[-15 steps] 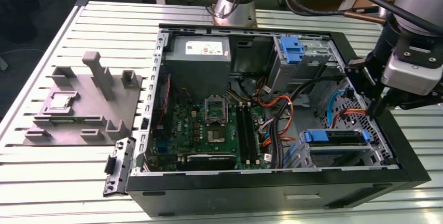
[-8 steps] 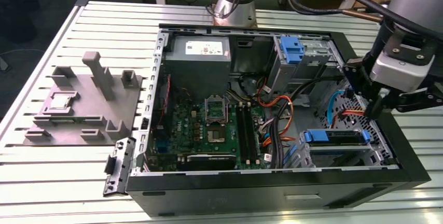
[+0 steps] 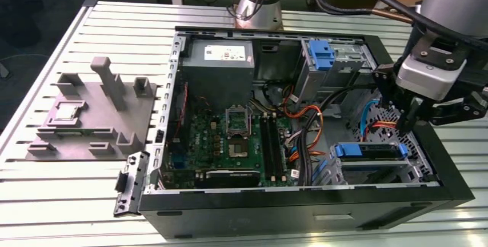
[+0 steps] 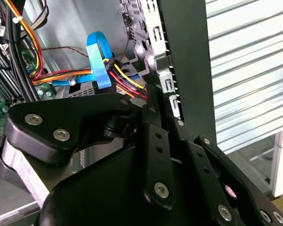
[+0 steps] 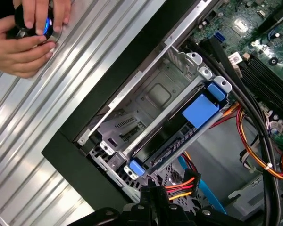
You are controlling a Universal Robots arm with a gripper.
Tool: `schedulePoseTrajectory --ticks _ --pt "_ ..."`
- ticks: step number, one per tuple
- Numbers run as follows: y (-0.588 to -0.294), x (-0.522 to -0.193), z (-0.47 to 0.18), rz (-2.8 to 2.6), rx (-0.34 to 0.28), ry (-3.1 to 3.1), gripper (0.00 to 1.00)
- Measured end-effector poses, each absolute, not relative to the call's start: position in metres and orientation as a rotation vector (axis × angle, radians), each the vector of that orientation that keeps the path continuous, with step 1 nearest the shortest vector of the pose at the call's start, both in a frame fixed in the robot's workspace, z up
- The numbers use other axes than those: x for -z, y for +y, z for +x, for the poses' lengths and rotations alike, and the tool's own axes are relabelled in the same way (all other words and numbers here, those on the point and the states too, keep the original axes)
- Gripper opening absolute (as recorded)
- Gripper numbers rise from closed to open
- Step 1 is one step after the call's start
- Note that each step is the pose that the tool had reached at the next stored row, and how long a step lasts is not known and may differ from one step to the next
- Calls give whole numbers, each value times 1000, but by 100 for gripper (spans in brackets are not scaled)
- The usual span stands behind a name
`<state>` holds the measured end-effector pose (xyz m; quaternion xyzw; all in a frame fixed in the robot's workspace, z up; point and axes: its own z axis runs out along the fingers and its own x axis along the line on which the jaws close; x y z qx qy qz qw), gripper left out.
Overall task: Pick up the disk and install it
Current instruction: 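Insert the first disk wire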
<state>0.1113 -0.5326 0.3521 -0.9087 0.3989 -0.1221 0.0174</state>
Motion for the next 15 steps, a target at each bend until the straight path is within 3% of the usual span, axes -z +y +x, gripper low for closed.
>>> schedulePoseTrajectory --ticks 15 --pt "-533 -352 110 -2785 357 1283 17"
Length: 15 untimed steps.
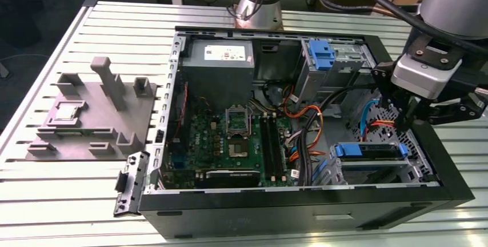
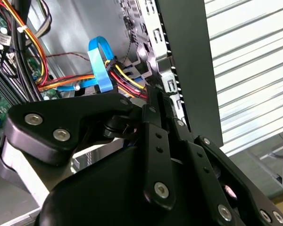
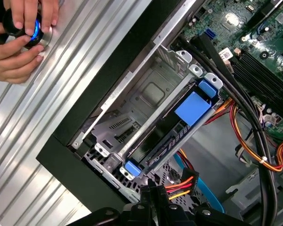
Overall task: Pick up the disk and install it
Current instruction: 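Insert the first disk wire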
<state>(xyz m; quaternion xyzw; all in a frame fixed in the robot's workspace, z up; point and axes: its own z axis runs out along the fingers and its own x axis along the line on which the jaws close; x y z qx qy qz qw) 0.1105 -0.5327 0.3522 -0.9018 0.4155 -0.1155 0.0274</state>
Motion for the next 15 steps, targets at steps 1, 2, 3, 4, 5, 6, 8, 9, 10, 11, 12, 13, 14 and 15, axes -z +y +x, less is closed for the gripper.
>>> schedulePoseTrajectory --ticks 1,2,3,4,5,6,8,9,10,11,12,13,14,15 --pt "-533 -352 111 -2784 356 1283 17" --pt "-533 -352 111 -2784 356 1283 17" --pt "-533 -352 111 -2784 355 1283 17" --pt "-533 -352 111 -2783 355 1283 17" --pt "-533 -352 111 -2783 355 1283 17" --pt "-533 -352 111 -2783 355 1282 17" --pt "-533 -352 111 -2782 354 1282 17" --pt "-533 -352 111 -2782 354 1282 17" --pt "-533 -352 111 -2782 353 1283 17" --pt "-533 -352 111 -2783 351 1283 17" --pt "-533 -352 111 -2785 347 1283 17" --pt "-533 -352 111 -2787 341 1285 17" --pt "-534 -352 111 -2790 334 1287 17" --pt "-534 -352 111 -2792 327 1289 17"
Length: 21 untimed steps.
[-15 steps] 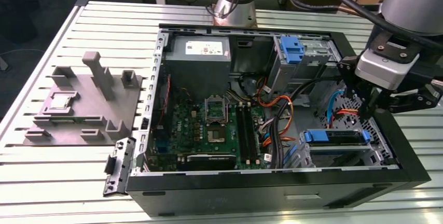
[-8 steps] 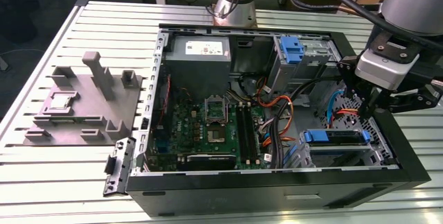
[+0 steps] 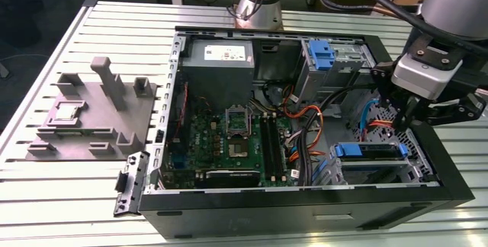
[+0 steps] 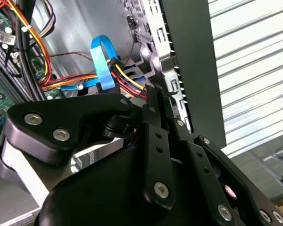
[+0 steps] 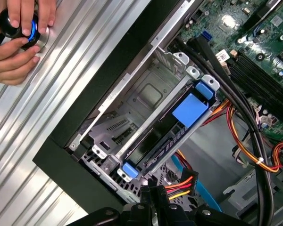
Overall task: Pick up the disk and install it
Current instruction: 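Insert the first disk wire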
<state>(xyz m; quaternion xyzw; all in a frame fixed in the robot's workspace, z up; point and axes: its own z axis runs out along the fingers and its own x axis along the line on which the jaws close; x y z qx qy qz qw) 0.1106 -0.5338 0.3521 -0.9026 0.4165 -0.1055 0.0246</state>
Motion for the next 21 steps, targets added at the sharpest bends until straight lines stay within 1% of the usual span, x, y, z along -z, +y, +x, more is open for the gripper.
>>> schedulePoseTrajectory --ticks 3,6,14,21 --pt "-535 -352 111 -2804 294 1297 17" --pt "-537 -352 111 -2804 276 1315 17" --pt "-538 -352 111 -2741 275 1465 17" --pt "-538 -352 111 -2736 275 1474 17"
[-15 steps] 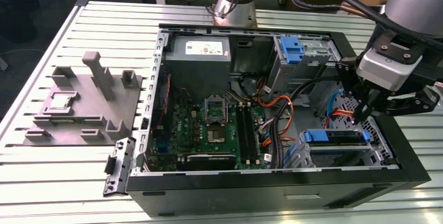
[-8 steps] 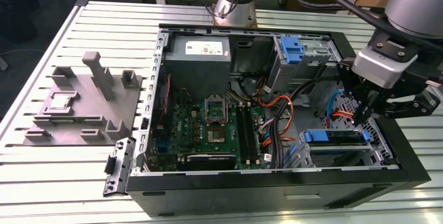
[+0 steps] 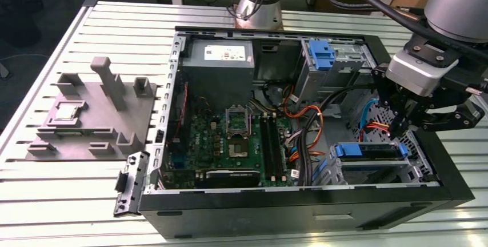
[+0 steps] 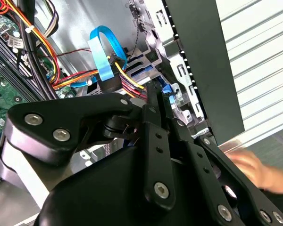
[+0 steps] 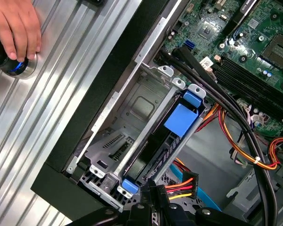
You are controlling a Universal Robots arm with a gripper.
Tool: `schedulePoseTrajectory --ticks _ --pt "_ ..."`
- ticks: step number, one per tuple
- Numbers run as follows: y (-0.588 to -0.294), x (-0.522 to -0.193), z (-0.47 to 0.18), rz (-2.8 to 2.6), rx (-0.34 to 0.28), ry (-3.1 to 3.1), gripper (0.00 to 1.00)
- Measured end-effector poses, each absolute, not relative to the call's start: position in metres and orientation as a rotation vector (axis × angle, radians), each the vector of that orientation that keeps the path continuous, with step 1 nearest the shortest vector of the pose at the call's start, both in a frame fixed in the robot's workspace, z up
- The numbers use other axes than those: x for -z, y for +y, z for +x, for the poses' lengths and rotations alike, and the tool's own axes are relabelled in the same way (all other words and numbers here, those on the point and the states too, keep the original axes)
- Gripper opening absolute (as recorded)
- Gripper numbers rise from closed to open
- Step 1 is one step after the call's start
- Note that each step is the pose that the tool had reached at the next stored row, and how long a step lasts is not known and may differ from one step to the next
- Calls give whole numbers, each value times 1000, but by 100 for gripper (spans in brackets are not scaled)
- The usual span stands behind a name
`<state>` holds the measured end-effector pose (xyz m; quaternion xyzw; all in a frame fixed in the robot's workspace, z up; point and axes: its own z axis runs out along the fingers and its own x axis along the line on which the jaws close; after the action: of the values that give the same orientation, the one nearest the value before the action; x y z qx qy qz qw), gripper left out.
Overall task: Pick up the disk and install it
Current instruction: 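Insert the first disk wire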
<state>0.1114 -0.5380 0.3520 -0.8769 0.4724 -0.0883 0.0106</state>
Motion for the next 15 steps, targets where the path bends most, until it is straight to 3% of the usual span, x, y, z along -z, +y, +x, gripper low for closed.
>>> schedulePoseTrajectory --ticks 15 --pt "-538 -352 111 -2730 276 1488 17"
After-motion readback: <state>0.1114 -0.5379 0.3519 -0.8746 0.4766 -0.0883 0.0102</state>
